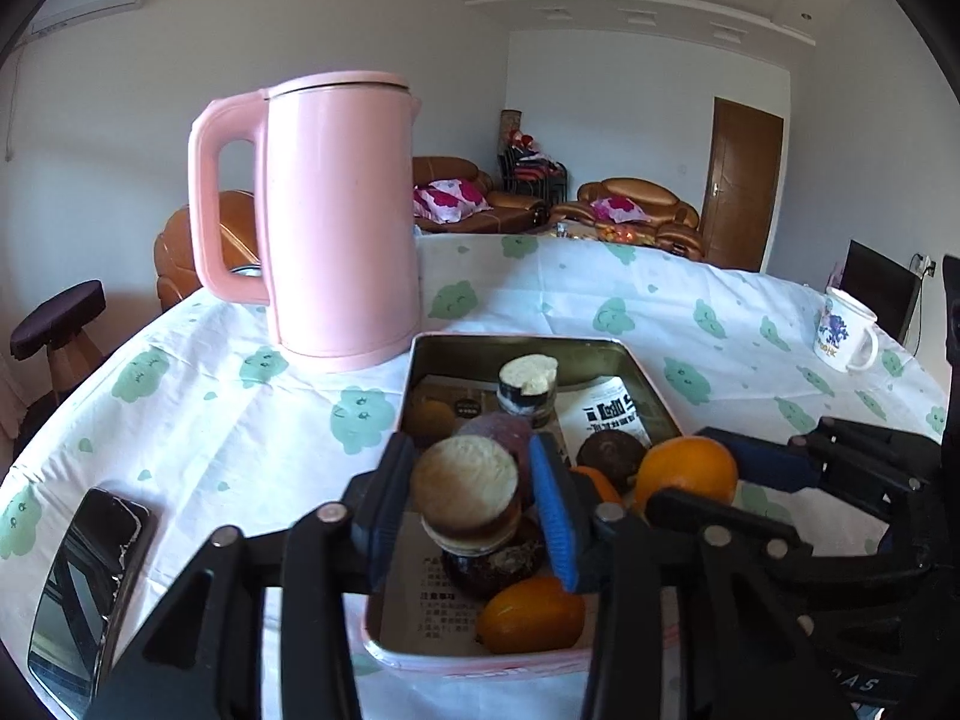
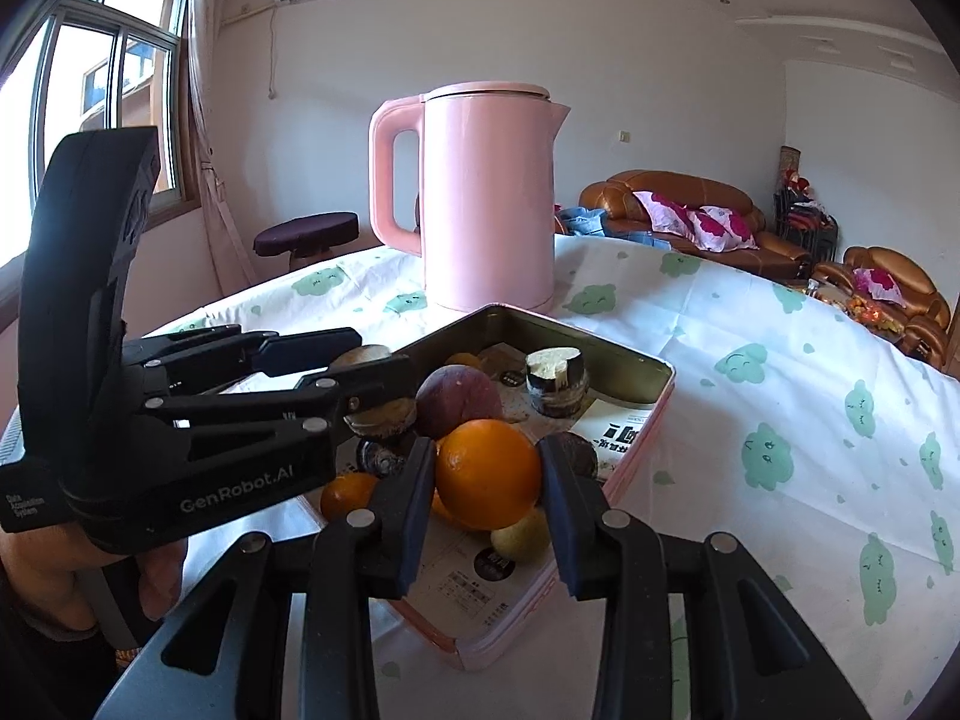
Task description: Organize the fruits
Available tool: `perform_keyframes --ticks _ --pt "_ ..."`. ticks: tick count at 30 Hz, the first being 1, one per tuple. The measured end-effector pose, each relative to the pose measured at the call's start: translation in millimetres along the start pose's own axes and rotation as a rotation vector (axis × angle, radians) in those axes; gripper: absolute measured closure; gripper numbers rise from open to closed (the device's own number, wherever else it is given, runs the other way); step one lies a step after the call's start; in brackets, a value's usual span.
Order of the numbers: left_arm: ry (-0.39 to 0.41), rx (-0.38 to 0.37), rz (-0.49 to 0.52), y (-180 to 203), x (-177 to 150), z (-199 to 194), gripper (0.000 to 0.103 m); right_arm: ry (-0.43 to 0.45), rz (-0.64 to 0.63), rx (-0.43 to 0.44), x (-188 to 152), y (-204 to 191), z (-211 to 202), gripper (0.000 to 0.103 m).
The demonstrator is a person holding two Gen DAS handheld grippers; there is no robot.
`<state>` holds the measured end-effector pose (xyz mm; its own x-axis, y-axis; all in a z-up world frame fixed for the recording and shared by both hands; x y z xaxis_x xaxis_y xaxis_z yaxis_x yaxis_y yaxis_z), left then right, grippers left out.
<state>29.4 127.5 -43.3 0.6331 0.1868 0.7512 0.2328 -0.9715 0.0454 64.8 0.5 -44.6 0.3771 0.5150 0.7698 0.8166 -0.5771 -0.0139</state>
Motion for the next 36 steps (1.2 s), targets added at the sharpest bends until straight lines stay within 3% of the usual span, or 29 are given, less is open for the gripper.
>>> perform_keyframes --ticks 2,3,6,10,15,21,26,30,36 --pt "0.005 0.003 -0.003 0 0 -1 0.044 -0.003 -0.003 -0.002 0 -1 0 0.063" --pt "0.009 0.001 -0.005 0 -1 -3 0.038 -0.001 -0.004 -0.005 -1 -1 -1 0.056" --pt "0.024 0.008 -0.013 -2 0 -8 0.028 0.013 0.007 -0.016 -1 0 -5 0.048" --pt "0.061 -0.005 -0.02 -3 3 -21 0.024 0.03 0.019 -0.039 -2 4 -13 0.048" --pt "0.104 0.002 -0.03 -1 6 -33 0.01 0.053 0.035 -0.104 -4 12 -29 0.047" --pt "0.115 0.012 -0.024 2 7 -38 0.005 0.1 0.079 -0.175 -4 27 -53 0.039" --pt "0.121 0.017 -0.011 7 6 -41 0.004 0.126 0.116 -0.195 -5 37 -69 0.038" --pt "0.128 0.02 0.0 10 6 -45 0.0 0.136 0.125 -0.215 -6 39 -77 0.03" --pt "0.135 0.021 0.016 15 7 -50 0.0 0.149 0.13 -0.226 -7 42 -86 0.03"
Point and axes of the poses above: each gripper's, at about its wrist camera, not at the fingertips, and z roughly the way its jaws point, y to its right, x to its top, the point moved 2 cm from there along z, roughly the way its jaws point, and after that the axes turned 10 degrees about -y, right-handed, at the moved point
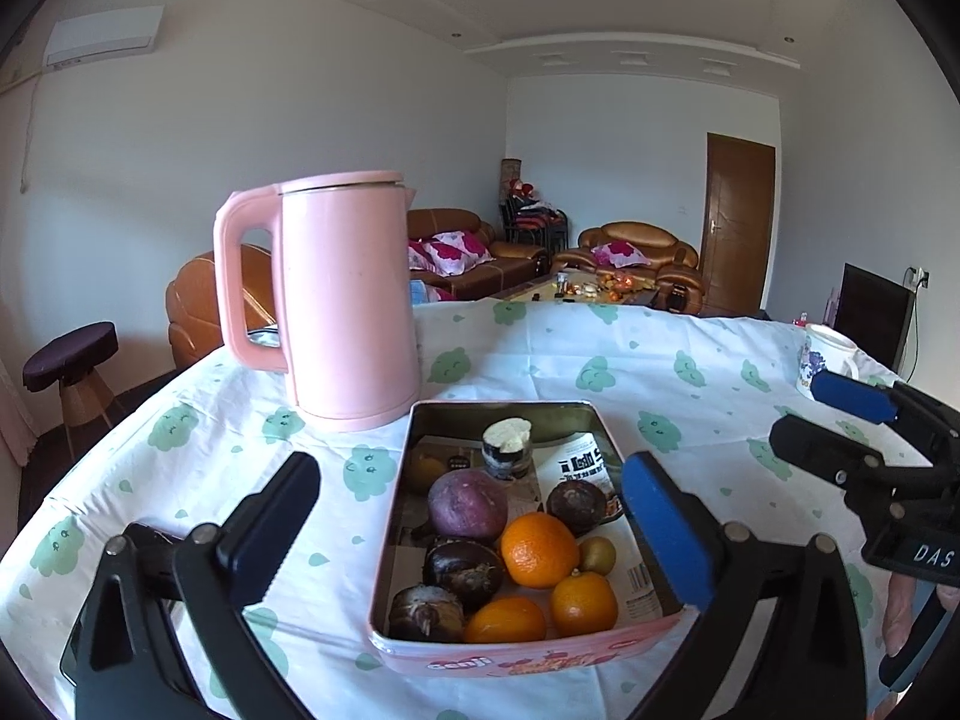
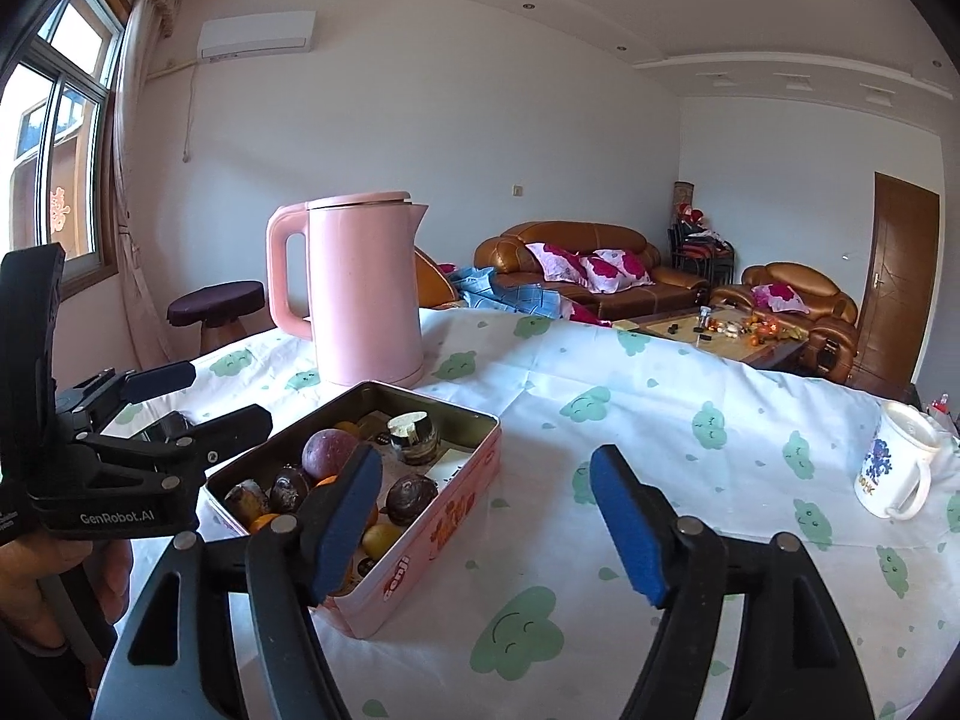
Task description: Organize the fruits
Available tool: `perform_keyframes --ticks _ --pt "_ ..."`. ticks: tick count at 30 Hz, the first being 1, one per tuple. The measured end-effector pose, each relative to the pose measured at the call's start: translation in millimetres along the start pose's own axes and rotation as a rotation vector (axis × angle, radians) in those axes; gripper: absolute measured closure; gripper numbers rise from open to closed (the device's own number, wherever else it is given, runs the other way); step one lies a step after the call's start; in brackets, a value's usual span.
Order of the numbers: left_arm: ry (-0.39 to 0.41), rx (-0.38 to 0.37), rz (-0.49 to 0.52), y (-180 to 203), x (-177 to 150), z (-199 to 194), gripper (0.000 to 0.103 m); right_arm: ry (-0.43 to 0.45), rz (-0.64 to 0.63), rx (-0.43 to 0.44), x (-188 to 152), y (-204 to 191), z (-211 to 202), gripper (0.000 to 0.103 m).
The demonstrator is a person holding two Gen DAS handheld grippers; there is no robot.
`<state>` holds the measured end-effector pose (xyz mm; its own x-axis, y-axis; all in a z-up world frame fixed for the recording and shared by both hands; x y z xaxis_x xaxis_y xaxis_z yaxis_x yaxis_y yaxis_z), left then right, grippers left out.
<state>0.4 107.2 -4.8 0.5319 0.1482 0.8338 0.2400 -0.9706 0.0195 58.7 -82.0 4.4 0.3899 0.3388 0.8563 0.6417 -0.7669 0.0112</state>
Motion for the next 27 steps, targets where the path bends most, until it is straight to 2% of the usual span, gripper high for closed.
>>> perform_keyframes --ticks 27 --pt "-0.011 0.008 0.042 13 0 -2 0.0 0.001 0.022 -0.016 -8 8 -8 0.026"
Point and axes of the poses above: each gripper's, at about its wrist camera, not at the fingertips, and z roughly the way its jaws point, y to its right, x to its top, the point moved 2 cm from there along z, roughly the way its jaws point, and after that the axes turned 10 degrees about -y, right-handed, at the moved point
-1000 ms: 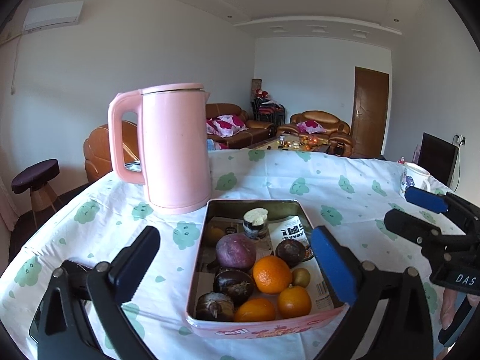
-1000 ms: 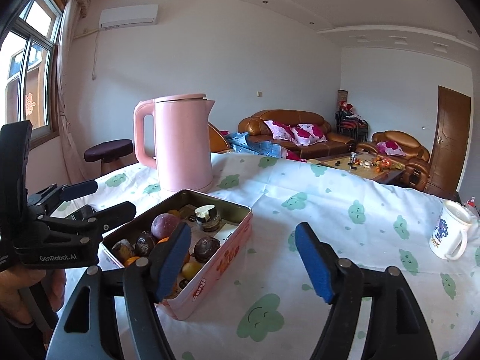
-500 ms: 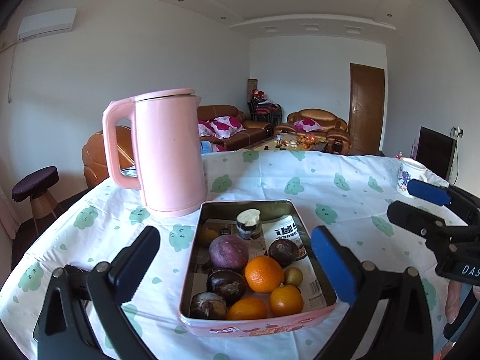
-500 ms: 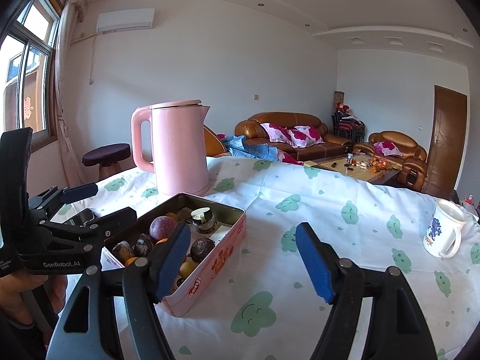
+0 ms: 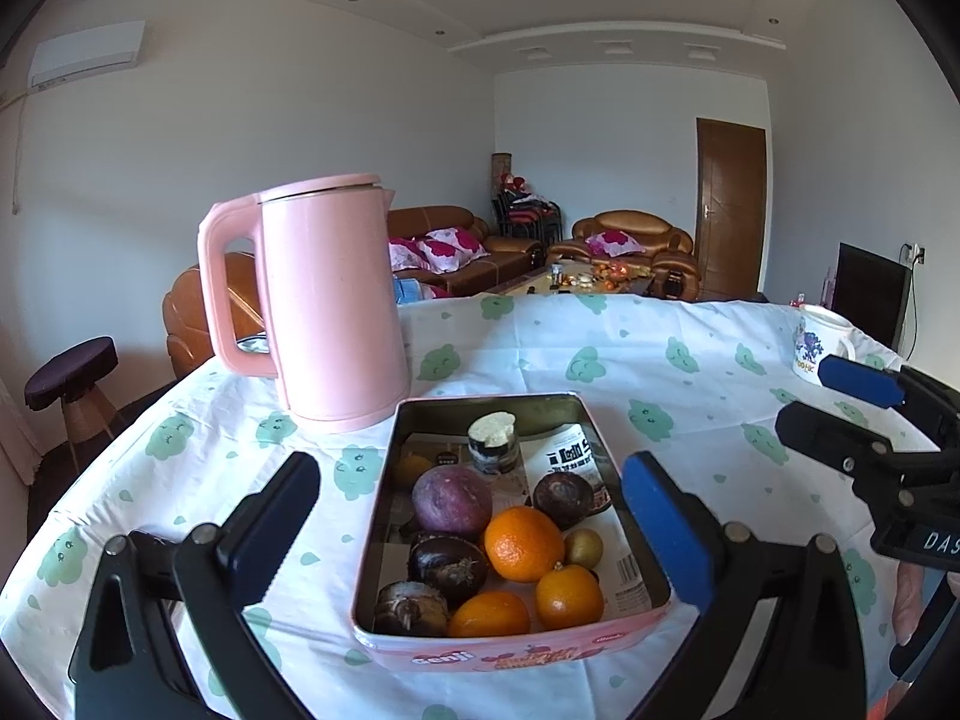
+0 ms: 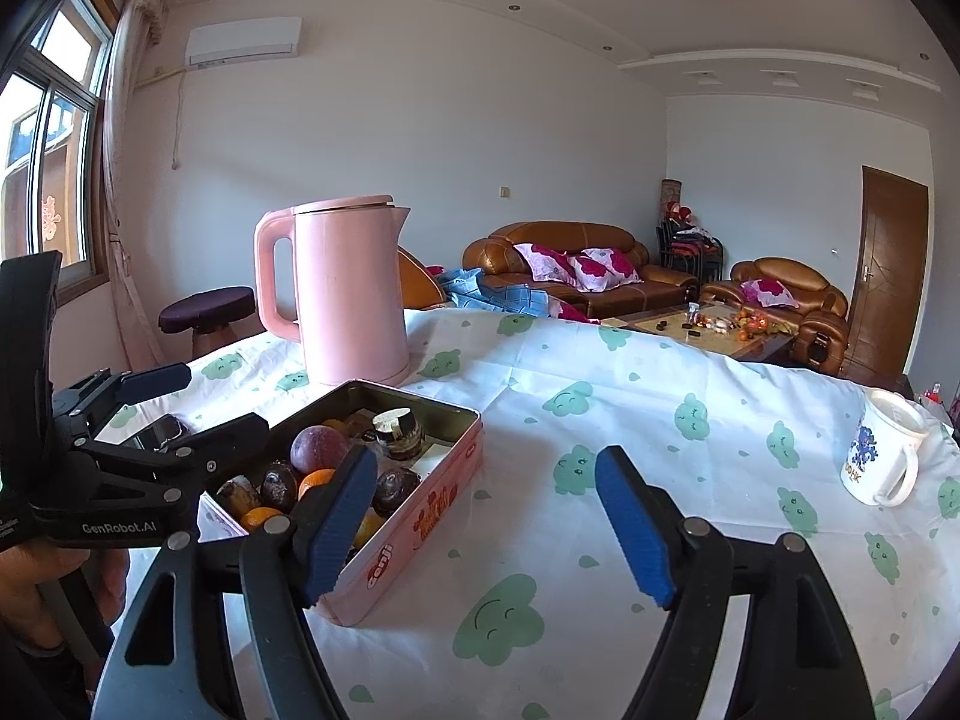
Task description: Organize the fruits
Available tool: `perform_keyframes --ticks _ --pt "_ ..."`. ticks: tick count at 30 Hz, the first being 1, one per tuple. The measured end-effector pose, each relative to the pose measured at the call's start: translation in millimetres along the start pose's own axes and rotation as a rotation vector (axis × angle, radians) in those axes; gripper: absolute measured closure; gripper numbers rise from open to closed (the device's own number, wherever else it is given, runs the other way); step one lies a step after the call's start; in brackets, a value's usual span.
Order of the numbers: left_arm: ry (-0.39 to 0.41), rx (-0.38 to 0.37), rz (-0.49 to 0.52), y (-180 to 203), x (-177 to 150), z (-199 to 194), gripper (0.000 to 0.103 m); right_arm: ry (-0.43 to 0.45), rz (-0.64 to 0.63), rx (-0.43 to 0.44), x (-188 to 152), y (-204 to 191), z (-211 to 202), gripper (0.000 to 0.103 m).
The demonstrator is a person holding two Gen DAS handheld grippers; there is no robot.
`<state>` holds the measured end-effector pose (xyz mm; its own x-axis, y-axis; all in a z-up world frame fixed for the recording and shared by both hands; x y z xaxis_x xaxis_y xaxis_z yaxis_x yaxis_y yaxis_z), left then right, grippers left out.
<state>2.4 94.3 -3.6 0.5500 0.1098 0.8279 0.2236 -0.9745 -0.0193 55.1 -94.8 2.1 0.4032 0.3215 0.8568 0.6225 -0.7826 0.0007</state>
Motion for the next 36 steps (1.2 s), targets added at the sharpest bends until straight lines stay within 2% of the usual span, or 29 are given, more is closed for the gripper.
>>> perform_keyframes --ticks 36 --pt "-0.02 0.004 0.012 8 -2 5 0.0 0.001 0.007 -0.036 -5 12 -5 0.026"
Point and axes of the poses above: each gripper's, at about its wrist camera, not at the fingertips, and z roughly the way its jaws point, y to its right, x to its top, the point moved 2 cm from there along z, roughly the way its jaws point, and after that the axes turned 10 degrees about -y, right-handed, at the moved point
